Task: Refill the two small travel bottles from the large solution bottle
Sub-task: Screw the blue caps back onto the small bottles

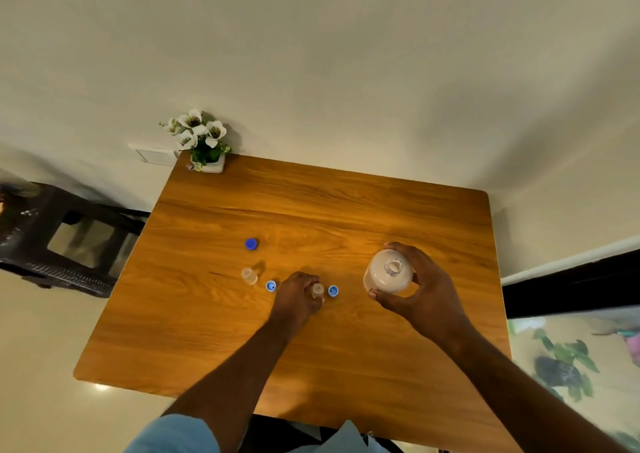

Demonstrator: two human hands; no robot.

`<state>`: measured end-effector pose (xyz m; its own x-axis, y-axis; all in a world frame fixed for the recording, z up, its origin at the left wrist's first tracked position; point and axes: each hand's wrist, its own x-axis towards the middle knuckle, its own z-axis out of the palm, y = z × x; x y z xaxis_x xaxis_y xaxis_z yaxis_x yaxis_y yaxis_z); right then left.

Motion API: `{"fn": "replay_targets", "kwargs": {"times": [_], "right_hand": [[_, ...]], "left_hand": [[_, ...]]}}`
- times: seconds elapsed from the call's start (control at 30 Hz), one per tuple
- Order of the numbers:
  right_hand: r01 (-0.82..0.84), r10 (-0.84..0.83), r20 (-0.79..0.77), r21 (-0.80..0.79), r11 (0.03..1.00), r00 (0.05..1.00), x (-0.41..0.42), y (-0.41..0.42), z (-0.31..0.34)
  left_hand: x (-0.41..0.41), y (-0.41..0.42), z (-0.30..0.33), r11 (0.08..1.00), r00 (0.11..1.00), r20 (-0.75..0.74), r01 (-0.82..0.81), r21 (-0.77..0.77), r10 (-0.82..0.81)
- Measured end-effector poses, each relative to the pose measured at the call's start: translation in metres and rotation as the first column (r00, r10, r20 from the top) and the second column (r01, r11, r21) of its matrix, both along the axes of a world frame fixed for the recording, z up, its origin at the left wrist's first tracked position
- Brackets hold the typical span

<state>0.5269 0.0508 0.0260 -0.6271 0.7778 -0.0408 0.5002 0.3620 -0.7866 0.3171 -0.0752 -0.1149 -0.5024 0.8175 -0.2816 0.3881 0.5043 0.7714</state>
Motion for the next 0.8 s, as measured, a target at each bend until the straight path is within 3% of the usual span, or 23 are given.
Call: {"fn": "replay_targets", "kwargs": {"times": [0.2,0.53,0.8], "right_hand": [[-0.048,0.048,0.001,0.017,0.999,0.999,-0.029,0.004,0.002],[-0.111,0.113,-0.026,0.048,0.993,0.993,-0.174,0.004,-0.004],[-0.143,0.143,0.0,0.003,0.99,0.99,-0.317,-0.008,-0.062]], "left_hand": [[-0.005,-0.012,0.017,1.0,0.999,0.037,0.005,0.012,-0.006],[-0.077,-0.06,0.077,0.956,0.994,-0.048,-0.08,0.281,0.097],[-0.175,-0.101,0.048,0.985,0.994,-0.079,-0.06,0.163,0.073]]}}
